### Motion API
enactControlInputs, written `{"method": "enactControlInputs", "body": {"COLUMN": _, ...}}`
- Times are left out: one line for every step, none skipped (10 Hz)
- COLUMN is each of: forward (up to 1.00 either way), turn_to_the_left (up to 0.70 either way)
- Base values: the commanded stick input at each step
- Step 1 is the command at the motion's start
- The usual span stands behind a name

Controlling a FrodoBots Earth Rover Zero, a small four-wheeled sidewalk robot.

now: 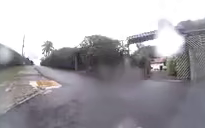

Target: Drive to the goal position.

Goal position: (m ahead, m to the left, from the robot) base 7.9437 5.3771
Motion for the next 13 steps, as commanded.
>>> {"method": "enactControlInputs", "body": {"forward": 0.7, "turn_to_the_left": 0.0}}
{"method": "enactControlInputs", "body": {"forward": 0.7, "turn_to_the_left": 0.0}}
{"method": "enactControlInputs", "body": {"forward": 0.7, "turn_to_the_left": 0.0}}
{"method": "enactControlInputs", "body": {"forward": 0.7, "turn_to_the_left": 0.0}}
{"method": "enactControlInputs", "body": {"forward": 0.7, "turn_to_the_left": 0.0}}
{"method": "enactControlInputs", "body": {"forward": 0.7, "turn_to_the_left": 0.0}}
{"method": "enactControlInputs", "body": {"forward": 0.7, "turn_to_the_left": 0.0}}
{"method": "enactControlInputs", "body": {"forward": 0.7, "turn_to_the_left": 0.06}}
{"method": "enactControlInputs", "body": {"forward": 0.7, "turn_to_the_left": 0.35}}
{"method": "enactControlInputs", "body": {"forward": 0.7, "turn_to_the_left": 0.35}}
{"method": "enactControlInputs", "body": {"forward": 0.7, "turn_to_the_left": 0.33}}
{"method": "enactControlInputs", "body": {"forward": 0.7, "turn_to_the_left": 0.0}}
{"method": "enactControlInputs", "body": {"forward": 0.7, "turn_to_the_left": 0.0}}
